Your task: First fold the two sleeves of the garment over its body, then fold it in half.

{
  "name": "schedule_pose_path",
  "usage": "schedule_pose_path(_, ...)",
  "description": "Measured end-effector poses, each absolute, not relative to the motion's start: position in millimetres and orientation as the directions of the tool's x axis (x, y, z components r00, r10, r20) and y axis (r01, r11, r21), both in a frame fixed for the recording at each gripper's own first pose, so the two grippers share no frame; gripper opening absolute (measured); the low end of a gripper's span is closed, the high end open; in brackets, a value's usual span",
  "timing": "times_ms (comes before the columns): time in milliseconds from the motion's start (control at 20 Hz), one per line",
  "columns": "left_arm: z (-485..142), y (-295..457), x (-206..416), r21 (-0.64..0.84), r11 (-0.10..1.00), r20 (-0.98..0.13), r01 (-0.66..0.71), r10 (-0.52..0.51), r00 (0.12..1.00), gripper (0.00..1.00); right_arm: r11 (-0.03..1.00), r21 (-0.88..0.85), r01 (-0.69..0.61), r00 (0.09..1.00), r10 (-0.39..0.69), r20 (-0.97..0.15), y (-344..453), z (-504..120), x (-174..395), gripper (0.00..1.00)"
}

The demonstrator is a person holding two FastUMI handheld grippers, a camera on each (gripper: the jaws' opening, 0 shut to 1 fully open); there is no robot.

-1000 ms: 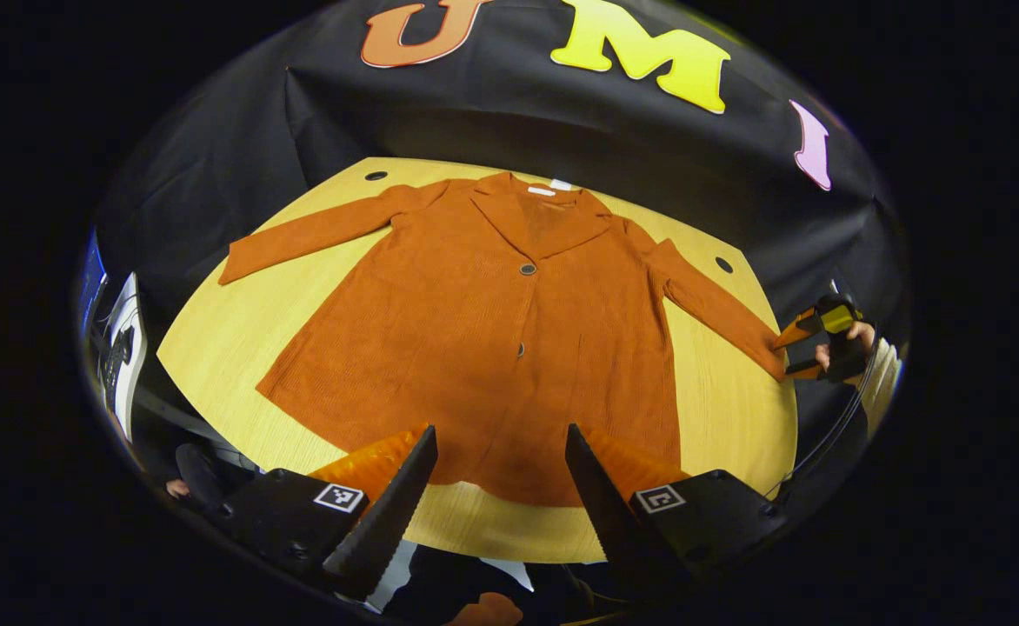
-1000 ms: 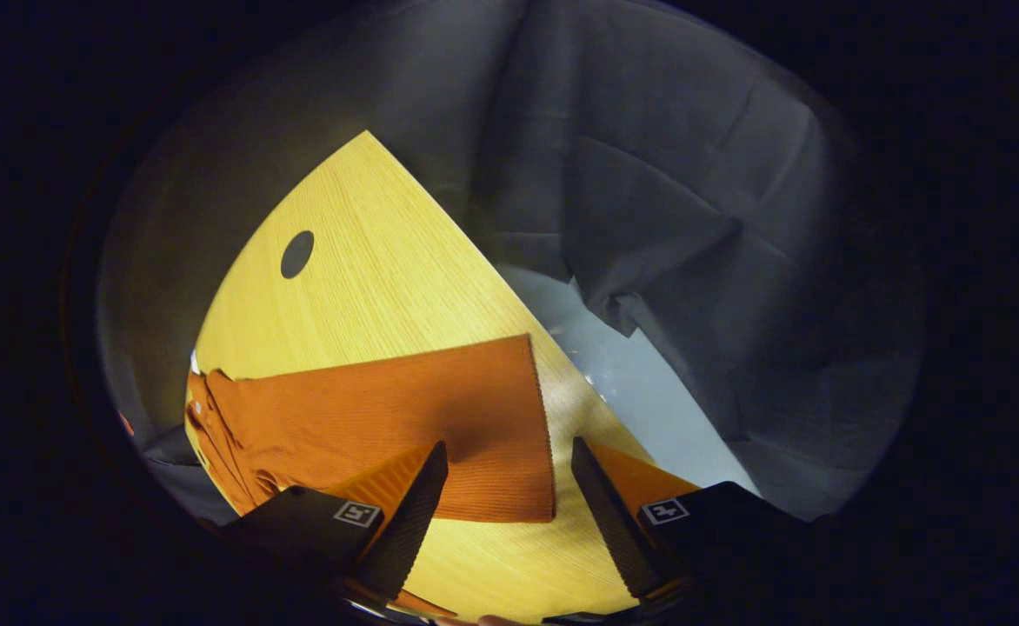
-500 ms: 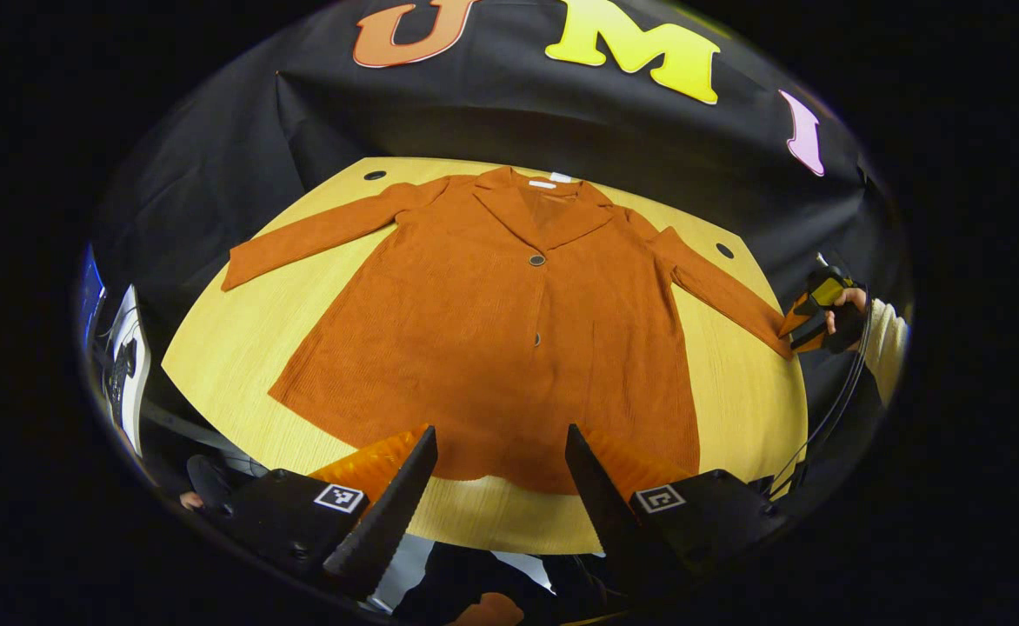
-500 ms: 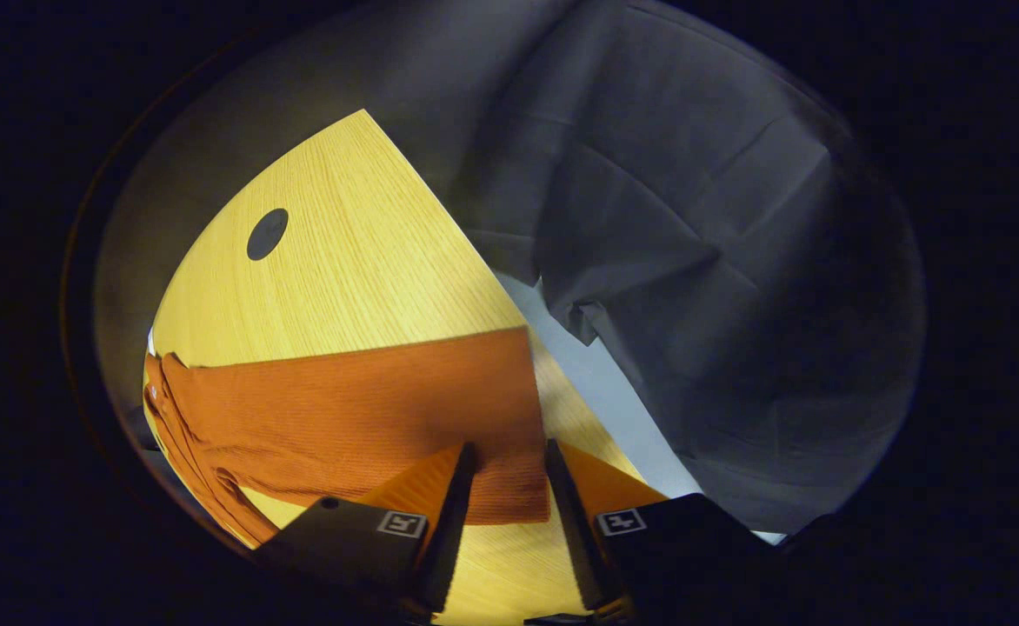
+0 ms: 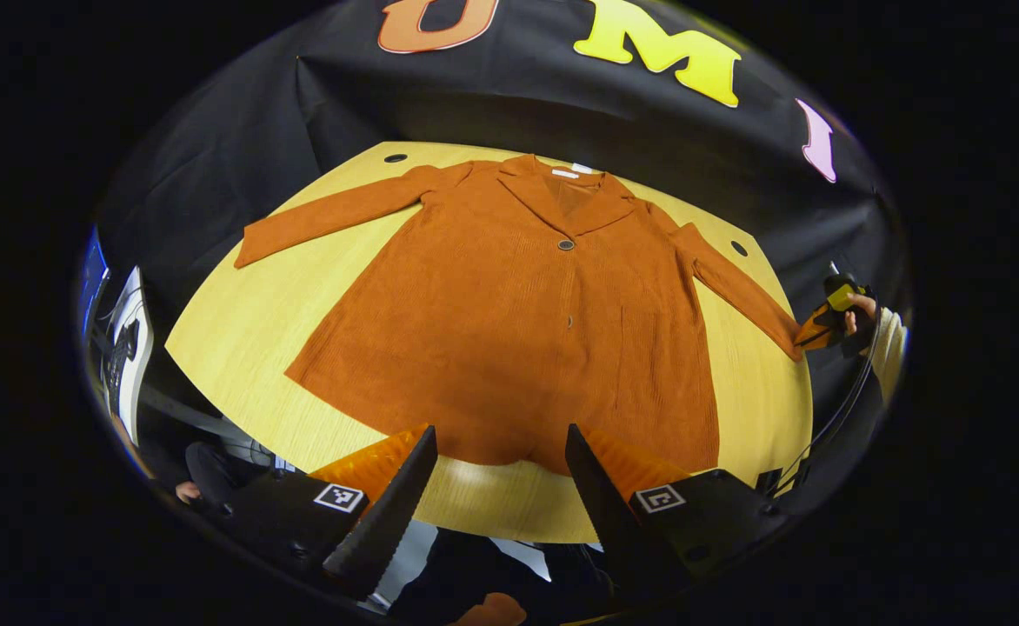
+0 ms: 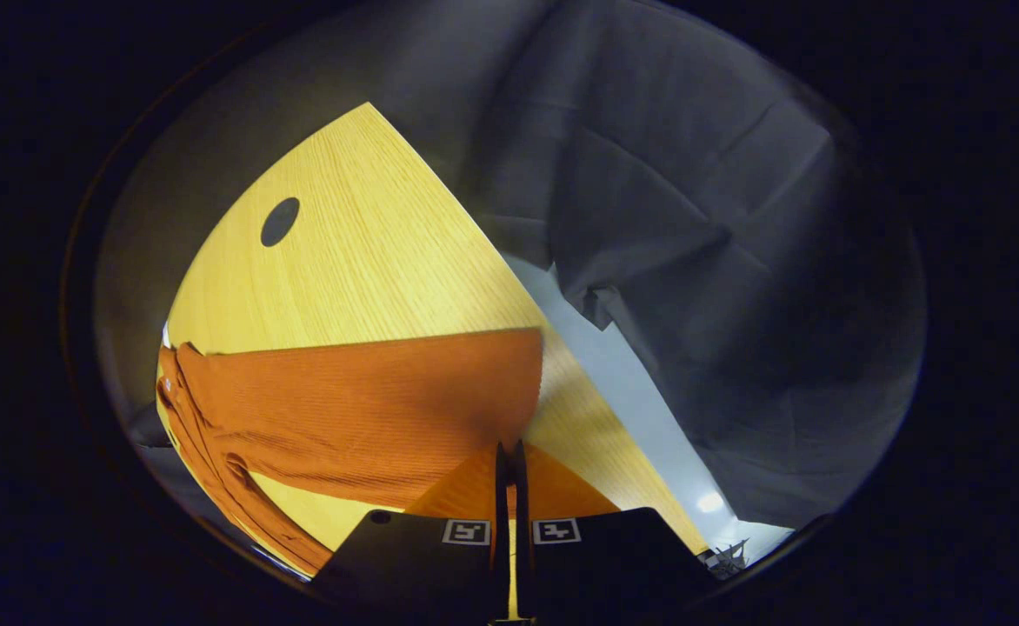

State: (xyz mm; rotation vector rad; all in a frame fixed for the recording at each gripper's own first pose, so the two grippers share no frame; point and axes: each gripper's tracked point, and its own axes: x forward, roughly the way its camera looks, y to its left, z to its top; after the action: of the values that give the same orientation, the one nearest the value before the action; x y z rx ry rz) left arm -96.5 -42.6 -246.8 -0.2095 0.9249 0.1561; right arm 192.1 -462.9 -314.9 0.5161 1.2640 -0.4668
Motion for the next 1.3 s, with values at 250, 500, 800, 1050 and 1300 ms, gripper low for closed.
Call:
schedule_pose_path(250,-242.5,-25.6,-82.3,-0.108,0.973,-0.782,-0.203,0.043,0.622,0.97,0.826,0.126,0.549,0.32,-0.068,-0.945,-440.6,-266.8,191.4,0.03)
schedule_pose_path(500,-239.1,-3.4,-66.9,-0.117,0.975,-0.757,-0.189,0.035,0.652,0.97,0.836,0.211,0.506,0.417,-0.022,-0.909,-392.6,-211.4,199.4,0.03)
schedule_pose_path(800,-249.7,36.1,-69.6,-0.121,0.974,-0.754,-0.192,0.036,0.656,0.97,0.851,0.286,0.44,0.479,0.048,-0.877,-300.2,-152.0,216.3,0.0)
schedule_pose_path(1050,-252.3,78.6,-71.7,-0.084,0.982,-0.723,-0.169,0.057,0.688,0.97,0.908,0.284,0.309,0.519,0.089,-0.85,-186.1,-106.8,249.7,0.0)
schedule_pose_path(1300,-258.6,111.7,-87.2,-0.099,0.976,-0.741,-0.194,0.058,0.669,0.97,0.952,0.267,0.15,0.499,0.16,-0.852,-45.5,-93.5,281.5,0.0)
